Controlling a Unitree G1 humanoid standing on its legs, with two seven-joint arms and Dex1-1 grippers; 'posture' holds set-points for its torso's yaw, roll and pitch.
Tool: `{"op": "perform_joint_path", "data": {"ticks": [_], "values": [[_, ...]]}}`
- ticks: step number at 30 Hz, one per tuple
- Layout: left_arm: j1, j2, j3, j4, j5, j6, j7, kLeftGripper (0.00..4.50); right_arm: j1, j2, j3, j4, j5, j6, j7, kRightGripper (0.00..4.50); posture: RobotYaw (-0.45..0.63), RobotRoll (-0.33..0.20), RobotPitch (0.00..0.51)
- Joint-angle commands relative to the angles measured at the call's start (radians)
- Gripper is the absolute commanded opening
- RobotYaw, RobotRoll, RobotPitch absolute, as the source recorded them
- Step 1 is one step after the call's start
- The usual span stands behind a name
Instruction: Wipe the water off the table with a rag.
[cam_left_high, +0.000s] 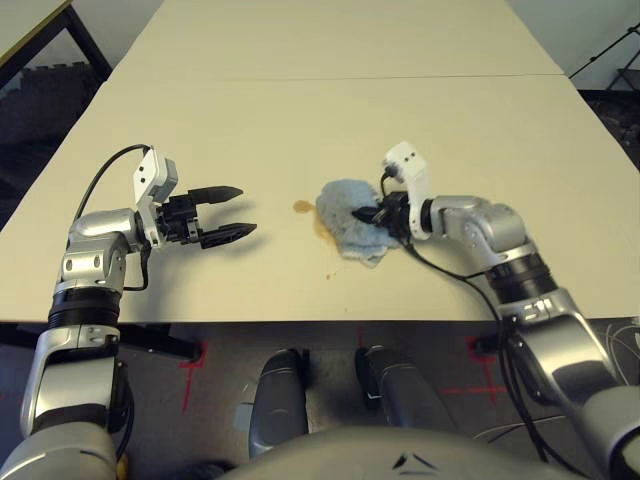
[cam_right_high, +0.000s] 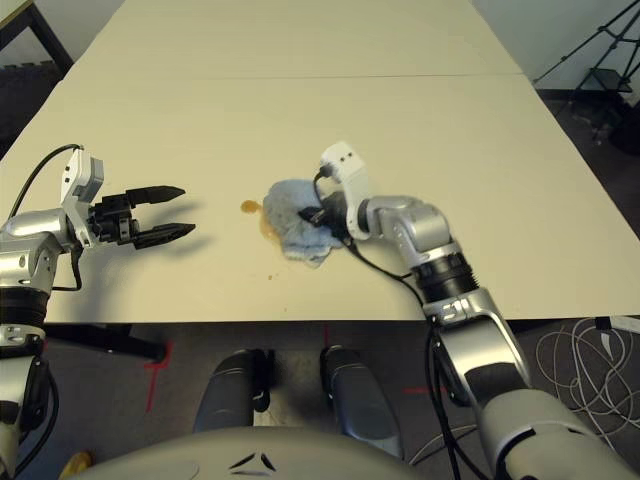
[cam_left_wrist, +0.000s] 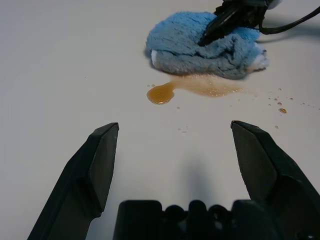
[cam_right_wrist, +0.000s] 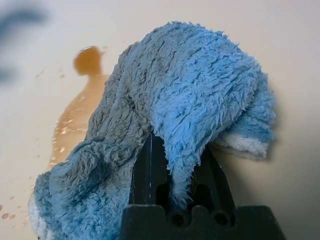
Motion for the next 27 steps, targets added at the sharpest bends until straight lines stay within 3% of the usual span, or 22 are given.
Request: {"op": "perform_joint_path", "data": {"ticks": [1,7,12,19,27], "values": [[-0.016,-0.003,-0.013,0.026,0.018,-0.013,-0.006,4.5,-0.046,-0.028,-0.054,0.046,0.006,-0.002,0.003,0.15,-0.21,0.0,0.125],[-0.026,-0.003,-0.016,0.037,0.018,-0.019,-0.007,4.5,-0.069,-0.129,-0.03,0.129,-0.069,-0.102,0.042,0.15,-0.21,0.0,0.125],[-0.03,0.001,-0.015,0.044,0.019,-0.021,-0.012,4.5,-0.099,-0.169,-0.206,0.163,0.04,-0.002,0.02,0.15,-0.21,0.0,0.129],[-0.053,0.006,-0.017,0.079,0.032,-0.035,-0.019,4.5,-0.029,-0.144,-0.332,-0.025,0.151,0.232,-0.066,0.15,-0.23,0.0,0.134],[-0.07,0.002,-0.021,0.103,0.04,-0.048,-0.025,4.5,0.123,-0.05,-0.322,-0.215,0.172,0.331,-0.175,0.15,-0.24,0.0,0.137]]}}
